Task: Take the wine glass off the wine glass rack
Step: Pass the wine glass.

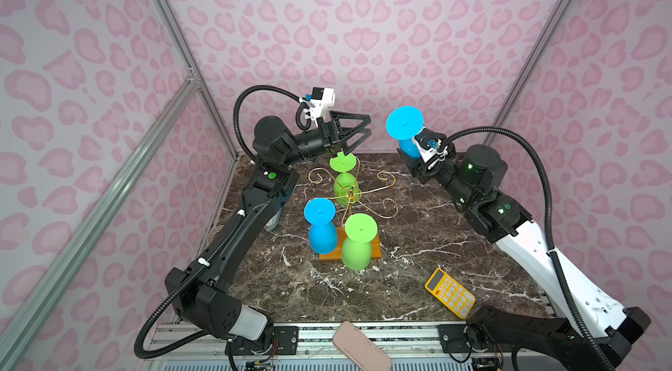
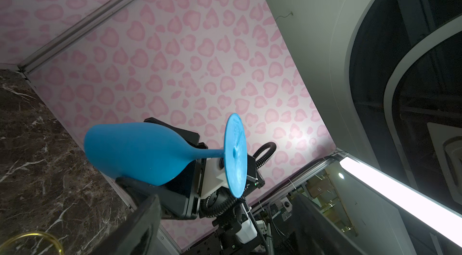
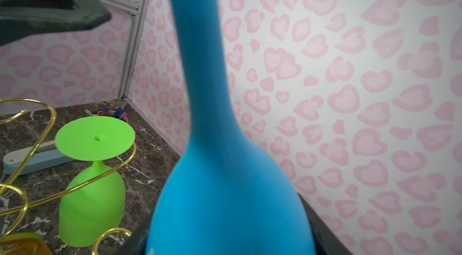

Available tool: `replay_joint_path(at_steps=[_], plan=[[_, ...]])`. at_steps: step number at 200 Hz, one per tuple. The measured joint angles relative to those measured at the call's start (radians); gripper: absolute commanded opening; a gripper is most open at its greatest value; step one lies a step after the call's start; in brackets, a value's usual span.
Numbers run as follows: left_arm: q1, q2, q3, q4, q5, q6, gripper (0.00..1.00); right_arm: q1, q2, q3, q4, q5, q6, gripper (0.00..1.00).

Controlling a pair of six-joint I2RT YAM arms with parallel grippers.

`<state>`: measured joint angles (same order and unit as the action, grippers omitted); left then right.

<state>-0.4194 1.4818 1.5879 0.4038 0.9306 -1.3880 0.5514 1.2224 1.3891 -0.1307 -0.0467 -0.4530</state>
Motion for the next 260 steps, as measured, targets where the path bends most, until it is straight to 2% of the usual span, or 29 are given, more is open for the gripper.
replay_joint_path(at_steps=[17,97,121,159,202,227,260], plan=[[0.029,0.000,0.012,-0.012,-0.007,0.005,1.00,-0.015,0.051,0.086,-0.092,0.031,0.005,0.59],[0.147,-0.097,0.093,-0.102,-0.017,0.139,0.98,-0.039,0.232,0.362,-0.456,0.273,0.012,0.59],[0.198,-0.160,0.064,-0.122,-0.023,0.185,0.98,-0.044,0.258,0.395,-0.561,0.339,0.018,0.59],[0.248,-0.238,-0.001,-0.132,-0.030,0.228,0.98,-0.075,0.266,0.412,-0.678,0.340,0.101,0.56],[0.288,-0.312,-0.043,-0.144,-0.029,0.256,0.98,-0.164,0.248,0.396,-0.728,0.162,0.281,0.54],[0.301,-0.346,-0.061,-0.146,-0.028,0.275,0.98,-0.261,0.192,0.310,-0.690,-0.047,0.431,0.53],[0.310,-0.378,-0.089,-0.148,-0.022,0.291,0.98,-0.400,0.095,0.089,-0.489,-0.336,0.703,0.54]])
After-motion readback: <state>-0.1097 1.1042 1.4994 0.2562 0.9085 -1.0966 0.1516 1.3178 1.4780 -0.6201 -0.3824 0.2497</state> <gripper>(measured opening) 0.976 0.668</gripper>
